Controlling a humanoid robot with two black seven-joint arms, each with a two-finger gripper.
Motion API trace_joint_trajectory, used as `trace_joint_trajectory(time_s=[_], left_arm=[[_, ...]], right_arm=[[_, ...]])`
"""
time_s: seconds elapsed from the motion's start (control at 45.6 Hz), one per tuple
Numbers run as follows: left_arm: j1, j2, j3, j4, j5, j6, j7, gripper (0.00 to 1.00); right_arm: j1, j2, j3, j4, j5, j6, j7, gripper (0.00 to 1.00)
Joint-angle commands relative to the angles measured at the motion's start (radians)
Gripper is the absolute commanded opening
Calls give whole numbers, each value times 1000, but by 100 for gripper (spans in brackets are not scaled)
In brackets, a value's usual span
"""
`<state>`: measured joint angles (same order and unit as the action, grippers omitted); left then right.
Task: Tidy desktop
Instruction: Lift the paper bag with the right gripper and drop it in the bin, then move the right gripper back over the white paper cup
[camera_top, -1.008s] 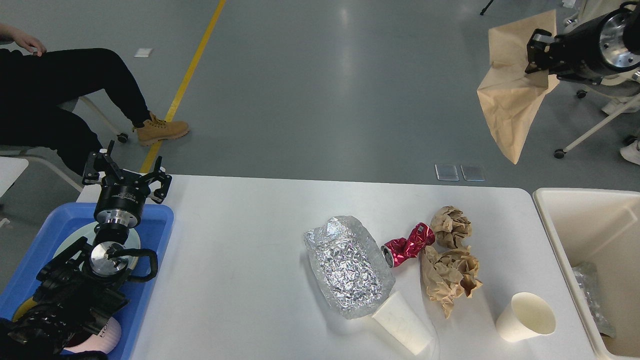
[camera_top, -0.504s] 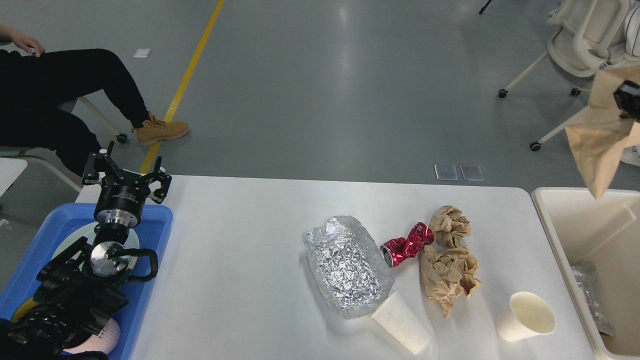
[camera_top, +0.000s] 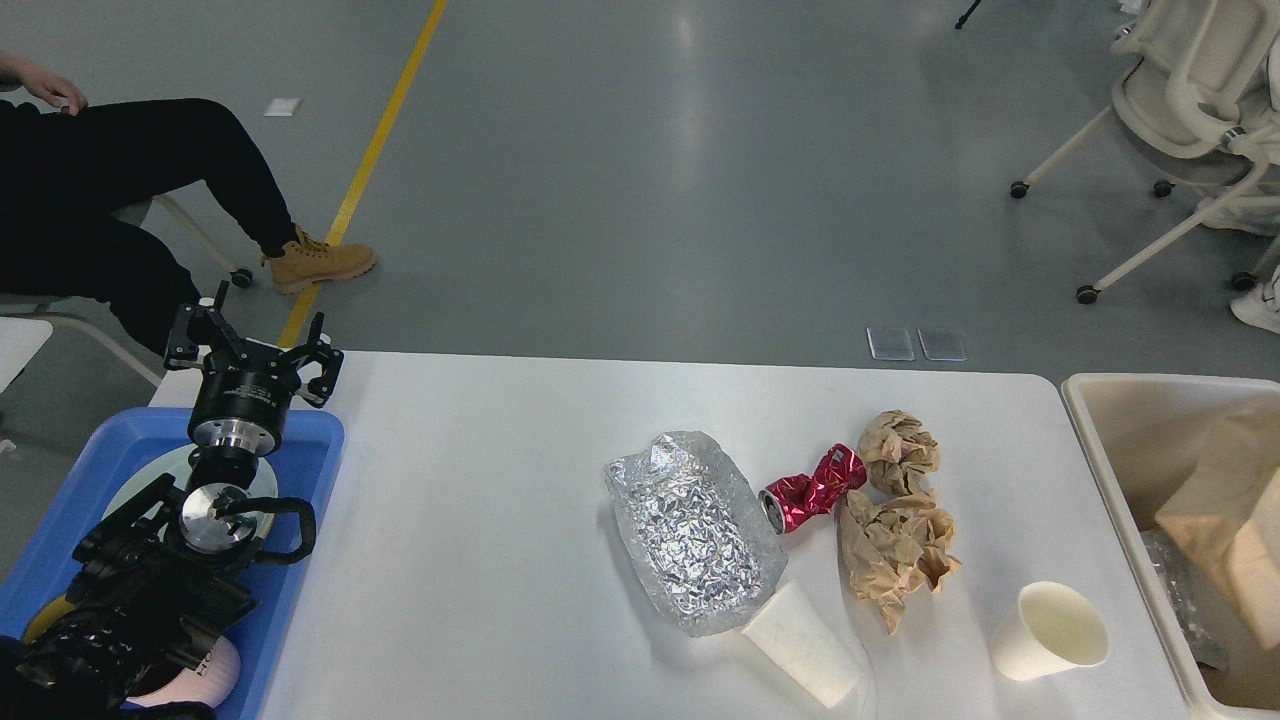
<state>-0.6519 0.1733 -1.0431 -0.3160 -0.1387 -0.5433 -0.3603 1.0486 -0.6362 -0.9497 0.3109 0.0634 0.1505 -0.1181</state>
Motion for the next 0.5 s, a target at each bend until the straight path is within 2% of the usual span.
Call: trace_joint_trajectory(time_s=[0.0,0.088,0.153,0.285,0.351,0.482], left_arm=[[0,0,0,0,-1,0,0,97],[0,0,2,-1,-1,0,0,97],[0,0,2,0,1,0,0,97],[0,0,0,0,-1,0,0,97],[0,0,0,0,-1,0,0,97],[0,0,2,0,-1,0,0,97]], right_arm=[[7,21,-4,2,1,-2,2,100],[45,46,-11,17,4,0,2,100],[140,44,-12,54,7,3,2,100],[371,44,-64,226,9,21,2,100],[517,61,-122,332,9,53,2,100],[701,125,-152,421,9,176,2,100]])
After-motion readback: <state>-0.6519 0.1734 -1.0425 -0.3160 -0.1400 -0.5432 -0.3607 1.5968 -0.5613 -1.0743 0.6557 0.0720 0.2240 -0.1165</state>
